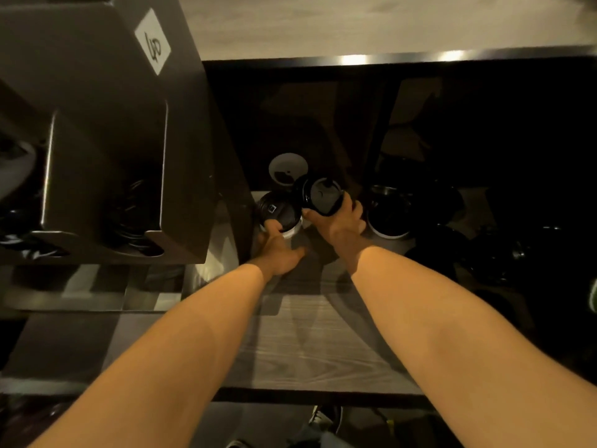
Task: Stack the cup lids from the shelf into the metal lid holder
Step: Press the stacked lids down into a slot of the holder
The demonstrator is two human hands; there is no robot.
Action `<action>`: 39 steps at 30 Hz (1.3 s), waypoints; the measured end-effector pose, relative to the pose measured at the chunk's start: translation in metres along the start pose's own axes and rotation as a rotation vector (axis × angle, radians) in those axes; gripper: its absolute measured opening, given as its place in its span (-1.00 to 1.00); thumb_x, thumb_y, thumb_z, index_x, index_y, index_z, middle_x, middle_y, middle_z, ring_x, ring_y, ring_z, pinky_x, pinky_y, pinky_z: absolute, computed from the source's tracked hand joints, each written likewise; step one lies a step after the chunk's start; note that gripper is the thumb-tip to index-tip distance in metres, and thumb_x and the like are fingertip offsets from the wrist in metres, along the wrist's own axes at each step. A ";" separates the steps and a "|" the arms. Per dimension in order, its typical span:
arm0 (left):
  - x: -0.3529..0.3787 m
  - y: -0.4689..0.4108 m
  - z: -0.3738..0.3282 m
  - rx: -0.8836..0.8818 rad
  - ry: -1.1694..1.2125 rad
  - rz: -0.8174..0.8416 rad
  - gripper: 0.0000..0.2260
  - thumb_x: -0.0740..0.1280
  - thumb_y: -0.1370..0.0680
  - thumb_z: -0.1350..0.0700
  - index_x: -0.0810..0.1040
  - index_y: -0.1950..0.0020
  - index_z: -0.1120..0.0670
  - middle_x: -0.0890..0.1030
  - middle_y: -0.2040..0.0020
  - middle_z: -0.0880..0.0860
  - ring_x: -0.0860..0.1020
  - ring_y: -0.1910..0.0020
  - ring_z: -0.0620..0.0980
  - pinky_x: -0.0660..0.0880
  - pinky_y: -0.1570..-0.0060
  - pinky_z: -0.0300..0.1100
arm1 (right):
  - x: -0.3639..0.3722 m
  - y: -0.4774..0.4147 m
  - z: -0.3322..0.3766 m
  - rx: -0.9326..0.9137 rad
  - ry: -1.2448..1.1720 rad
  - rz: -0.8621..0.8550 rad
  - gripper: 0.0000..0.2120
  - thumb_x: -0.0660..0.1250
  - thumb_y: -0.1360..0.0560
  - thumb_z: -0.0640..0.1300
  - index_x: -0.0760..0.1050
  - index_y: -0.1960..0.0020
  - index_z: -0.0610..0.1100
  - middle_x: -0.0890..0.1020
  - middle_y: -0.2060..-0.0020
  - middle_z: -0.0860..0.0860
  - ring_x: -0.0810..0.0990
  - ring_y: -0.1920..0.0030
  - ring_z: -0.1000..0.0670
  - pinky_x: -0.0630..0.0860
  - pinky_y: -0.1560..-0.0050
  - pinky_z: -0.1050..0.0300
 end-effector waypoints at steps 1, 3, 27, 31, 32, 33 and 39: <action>0.000 -0.001 0.000 0.003 0.010 -0.002 -0.40 0.45 -0.49 -0.11 0.10 -0.28 -0.01 0.28 -0.36 0.14 0.37 -0.34 0.17 0.42 -0.28 0.02 | 0.000 -0.001 -0.001 -0.001 0.000 -0.011 -0.05 0.47 -0.39 0.26 0.04 -0.59 0.09 -0.05 -0.59 0.02 0.06 -0.53 -0.22 0.16 -0.47 -0.22; -0.001 -0.002 -0.001 0.009 0.015 -0.011 -0.37 0.44 -0.51 -0.08 0.10 -0.35 0.06 0.25 -0.41 0.15 0.34 -0.39 0.17 0.40 -0.31 0.01 | -0.001 -0.001 -0.003 -0.029 -0.025 -0.055 -0.20 0.47 -0.42 0.21 0.22 -0.53 0.03 0.00 -0.59 0.02 0.11 -0.51 -0.23 0.19 -0.45 -0.19; -0.007 0.002 -0.001 -0.097 0.009 -0.069 -0.13 0.40 -0.50 -0.25 0.01 -0.51 0.21 0.10 -0.40 0.15 0.38 -0.31 0.22 0.38 -0.32 -0.05 | -0.007 0.008 0.007 -0.074 -0.208 -0.167 -0.15 0.57 -0.33 0.11 0.20 -0.46 -0.05 0.37 -0.41 -0.03 0.25 -0.42 -0.18 0.29 -0.39 -0.21; -0.012 0.009 -0.004 -0.081 0.000 -0.152 -0.24 0.36 -0.55 -0.19 0.08 -0.48 0.24 0.14 -0.41 0.18 0.41 -0.28 0.25 0.41 -0.24 -0.01 | -0.008 0.027 -0.007 -0.187 -0.210 -0.190 -0.10 0.62 -0.26 0.03 0.24 -0.45 -0.12 0.44 -0.32 -0.11 0.33 -0.39 -0.16 0.37 -0.38 -0.08; -0.014 0.012 -0.005 -0.063 0.003 -0.172 -0.25 0.36 -0.55 -0.19 0.10 -0.47 0.25 0.16 -0.41 0.19 0.42 -0.26 0.26 0.43 -0.20 -0.01 | -0.009 0.030 -0.009 -0.199 -0.210 -0.175 -0.08 0.64 -0.25 0.00 0.23 -0.46 -0.13 0.43 -0.33 -0.13 0.35 -0.39 -0.16 0.38 -0.39 -0.03; -0.015 0.014 -0.006 -0.043 0.011 -0.197 -0.27 0.36 -0.55 -0.19 0.14 -0.45 0.25 0.18 -0.40 0.19 0.44 -0.24 0.26 0.44 -0.17 -0.01 | -0.009 0.031 -0.011 -0.209 -0.210 -0.155 -0.06 0.65 -0.24 -0.03 0.23 -0.47 -0.14 0.42 -0.34 -0.14 0.36 -0.39 -0.15 0.37 -0.38 0.04; -0.026 0.040 -0.009 0.162 0.115 -0.333 -0.44 0.48 -0.49 -0.06 0.21 -0.22 0.15 0.34 -0.28 0.17 0.48 -0.17 0.20 0.46 -0.05 -0.02 | -0.012 0.046 -0.006 -0.227 -0.293 -0.079 0.03 0.64 -0.26 -0.08 0.09 -0.55 -0.02 0.31 -0.43 -0.14 0.37 -0.41 -0.15 0.36 -0.35 0.01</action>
Point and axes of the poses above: each hand's wrist, its own y-axis away from the middle knuckle, its own x-axis out of the palm, z = x × y, the point moved 7 cm from there along -y, towards the middle knuckle
